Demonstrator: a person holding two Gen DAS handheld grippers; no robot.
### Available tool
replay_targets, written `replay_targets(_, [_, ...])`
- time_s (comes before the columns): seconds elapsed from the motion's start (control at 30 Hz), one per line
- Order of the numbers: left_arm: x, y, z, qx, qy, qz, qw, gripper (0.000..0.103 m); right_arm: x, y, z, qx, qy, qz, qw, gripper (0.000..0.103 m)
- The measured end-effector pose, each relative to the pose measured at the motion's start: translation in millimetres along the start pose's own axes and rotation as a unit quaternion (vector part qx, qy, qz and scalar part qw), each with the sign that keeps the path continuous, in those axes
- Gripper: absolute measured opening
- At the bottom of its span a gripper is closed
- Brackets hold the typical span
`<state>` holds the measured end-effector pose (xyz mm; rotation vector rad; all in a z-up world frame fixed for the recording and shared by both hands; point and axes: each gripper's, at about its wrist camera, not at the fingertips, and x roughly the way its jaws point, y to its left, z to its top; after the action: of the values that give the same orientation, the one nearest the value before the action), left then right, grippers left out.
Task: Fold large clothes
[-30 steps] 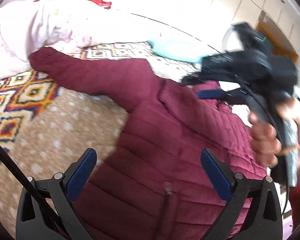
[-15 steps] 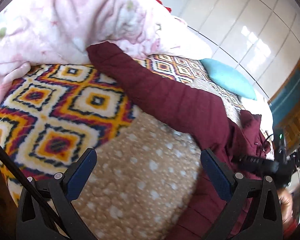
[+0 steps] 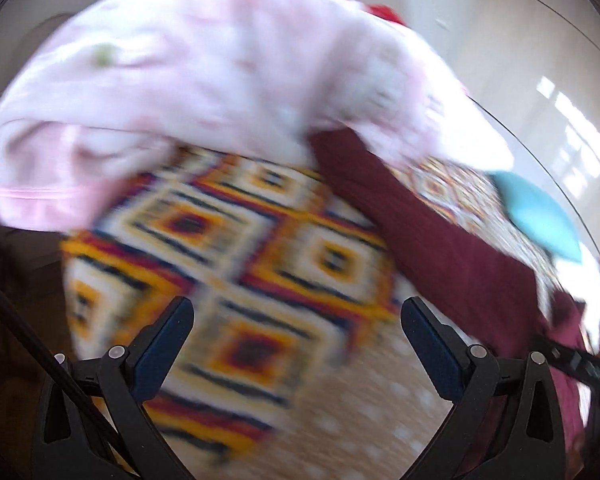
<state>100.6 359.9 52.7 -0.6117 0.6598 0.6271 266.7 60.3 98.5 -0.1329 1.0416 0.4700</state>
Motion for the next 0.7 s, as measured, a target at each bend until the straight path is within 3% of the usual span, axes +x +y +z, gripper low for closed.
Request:
replay_targets(0.07, [4, 23, 11, -0.025, -0.013, 0.032, 0.9991, 0.103, 11, 36, 9, -0.027, 0.0, 0.016, 1.0, 0.076])
replay_targets(0.17, [9, 52, 23, -0.055, -0.025, 0.067, 0.9959, 0.103, 40, 87, 25, -0.065, 0.005, 0.012, 0.998, 0.078])
replay_targets(0.3, [19, 73, 29, -0.087, -0.014, 0.068, 0.9938, 0.103, 89, 144, 45, -0.104, 0.025, -0.002, 0.994, 0.078])
replay_targets(0.5, [34, 74, 30, -0.088, 0.01, 0.055, 0.9946, 0.103, 151, 202, 63, -0.148, 0.039, -0.052, 0.987, 0.078])
replay_targets(0.53, [34, 73, 30, -0.088, 0.01, 0.051, 0.9948, 0.103, 156, 205, 64, -0.15, 0.042, -0.065, 0.986, 0.075])
replay_targets(0.57, [35, 73, 30, -0.087, 0.01, 0.048, 0.995, 0.103, 161, 206, 65, -0.15, 0.046, -0.083, 0.984, 0.045])
replay_targets(0.63, [34, 70, 30, -0.085, 0.012, 0.036, 0.9956, 0.103, 161, 202, 70, -0.13, 0.051, -0.097, 0.985, 0.014])
replay_targets(0.67, [33, 68, 29, -0.085, 0.012, 0.027, 0.9959, 0.103, 151, 198, 74, -0.118, 0.045, -0.087, 0.988, 0.007])
replay_targets(0.7, [32, 65, 28, -0.083, 0.013, 0.019, 0.9963, 0.103, 139, 193, 76, -0.109, 0.035, -0.079, 0.99, 0.006])
